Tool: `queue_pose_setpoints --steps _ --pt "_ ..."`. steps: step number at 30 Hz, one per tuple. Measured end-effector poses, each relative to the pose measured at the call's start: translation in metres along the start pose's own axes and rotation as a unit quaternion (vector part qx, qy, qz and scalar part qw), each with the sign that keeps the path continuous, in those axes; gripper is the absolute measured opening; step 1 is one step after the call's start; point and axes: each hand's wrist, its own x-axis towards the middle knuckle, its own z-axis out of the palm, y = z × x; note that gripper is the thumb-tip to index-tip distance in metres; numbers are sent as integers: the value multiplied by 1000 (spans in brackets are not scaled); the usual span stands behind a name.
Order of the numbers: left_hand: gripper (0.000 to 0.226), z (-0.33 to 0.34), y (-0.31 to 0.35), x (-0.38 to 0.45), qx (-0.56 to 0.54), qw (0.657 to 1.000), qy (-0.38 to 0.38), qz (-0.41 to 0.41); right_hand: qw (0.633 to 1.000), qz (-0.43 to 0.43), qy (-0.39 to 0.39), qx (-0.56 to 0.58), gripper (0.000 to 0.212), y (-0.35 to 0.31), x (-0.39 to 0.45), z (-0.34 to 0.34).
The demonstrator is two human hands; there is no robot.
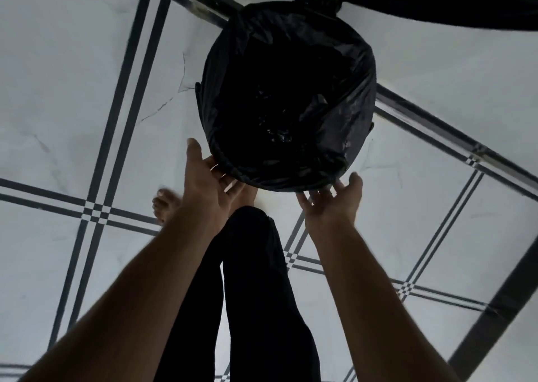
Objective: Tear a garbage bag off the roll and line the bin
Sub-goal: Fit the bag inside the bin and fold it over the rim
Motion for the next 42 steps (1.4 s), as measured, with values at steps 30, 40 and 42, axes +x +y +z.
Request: queue_pose_setpoints --steps 30,40,42 --pt "58 16 9 0 -2 997 71 38 991 5 -108 83 47 -38 48 -22" --pt "57 15 23 8 105 989 59 84 990 -16 -140 -14 61 -44 51 -15" --pt "58 16 24 11 117 987 52 92 994 -19 -109 -23 62 -41 57 -16"
